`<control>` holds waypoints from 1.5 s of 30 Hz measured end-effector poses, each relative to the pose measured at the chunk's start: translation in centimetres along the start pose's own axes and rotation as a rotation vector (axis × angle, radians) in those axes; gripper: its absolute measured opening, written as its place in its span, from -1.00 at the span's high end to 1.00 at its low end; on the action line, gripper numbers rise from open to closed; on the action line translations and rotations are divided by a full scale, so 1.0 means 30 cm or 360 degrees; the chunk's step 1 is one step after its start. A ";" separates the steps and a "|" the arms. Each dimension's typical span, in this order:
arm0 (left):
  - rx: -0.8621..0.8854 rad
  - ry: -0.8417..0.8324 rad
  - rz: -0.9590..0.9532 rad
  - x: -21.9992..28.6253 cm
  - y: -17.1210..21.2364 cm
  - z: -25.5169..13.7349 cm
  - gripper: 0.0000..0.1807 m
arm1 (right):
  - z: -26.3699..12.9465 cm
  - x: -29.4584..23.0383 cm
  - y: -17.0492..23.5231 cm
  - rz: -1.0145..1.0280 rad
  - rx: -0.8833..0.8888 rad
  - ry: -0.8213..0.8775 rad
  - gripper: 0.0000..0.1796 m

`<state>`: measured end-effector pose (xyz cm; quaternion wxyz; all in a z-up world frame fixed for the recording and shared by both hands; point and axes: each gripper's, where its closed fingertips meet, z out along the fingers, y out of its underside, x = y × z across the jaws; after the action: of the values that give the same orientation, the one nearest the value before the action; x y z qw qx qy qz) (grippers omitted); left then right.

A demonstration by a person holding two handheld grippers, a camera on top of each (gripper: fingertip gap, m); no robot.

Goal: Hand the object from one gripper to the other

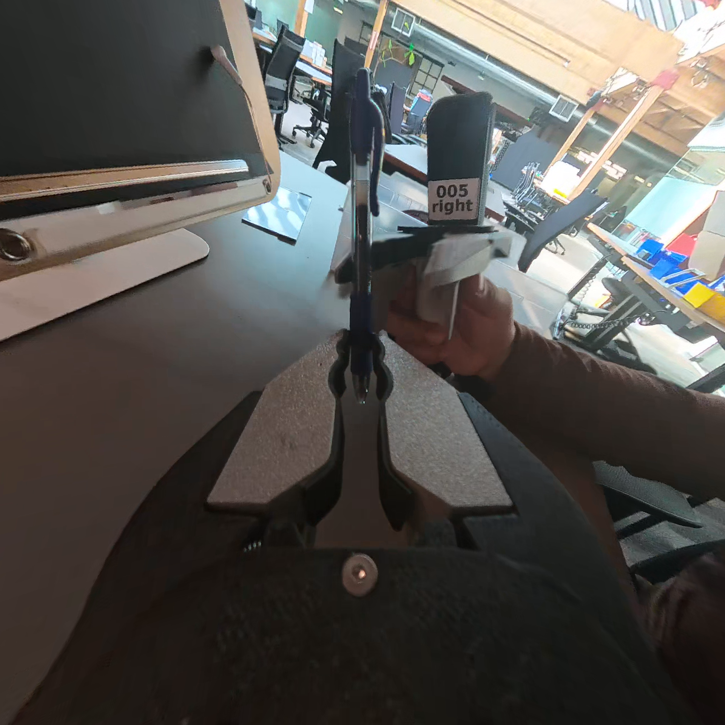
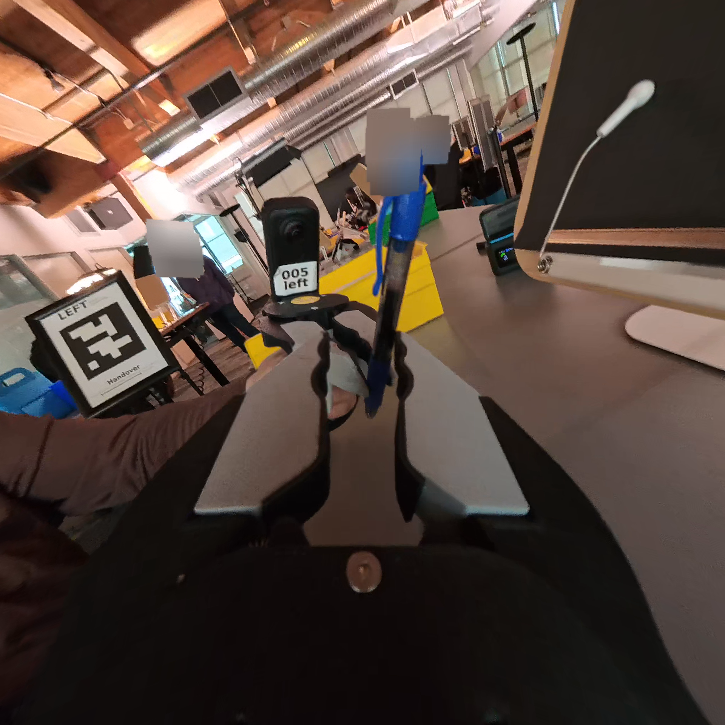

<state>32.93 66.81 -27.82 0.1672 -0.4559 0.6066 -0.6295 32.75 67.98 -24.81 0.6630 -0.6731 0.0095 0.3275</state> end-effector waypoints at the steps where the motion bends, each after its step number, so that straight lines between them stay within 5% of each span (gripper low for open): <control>1: 0.0025 0.0010 -0.0026 -0.002 -0.002 -0.003 0.92 | 0.004 0.007 0.010 -0.0006 -0.0020 0.0004 0.72; 5: 0.0007 0.0050 -0.0058 -0.005 0.017 -0.018 0.91 | 0.028 0.032 0.047 -0.0057 -0.0107 0.0060 0.92; 27: -0.0177 -0.0092 0.0199 -0.008 0.075 -0.024 0.91 | 0.063 0.014 0.124 0.0001 -0.0218 0.0080 0.84; 45: -0.0130 -0.0139 0.0073 -0.052 0.067 -0.026 0.85 | 0.052 0.069 0.098 -0.0466 -0.0297 0.0505 0.92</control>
<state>32.46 68.07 -30.13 0.1890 -0.4753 0.6342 -0.5799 32.40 69.90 -28.22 0.6284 -0.7688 -0.0145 0.1174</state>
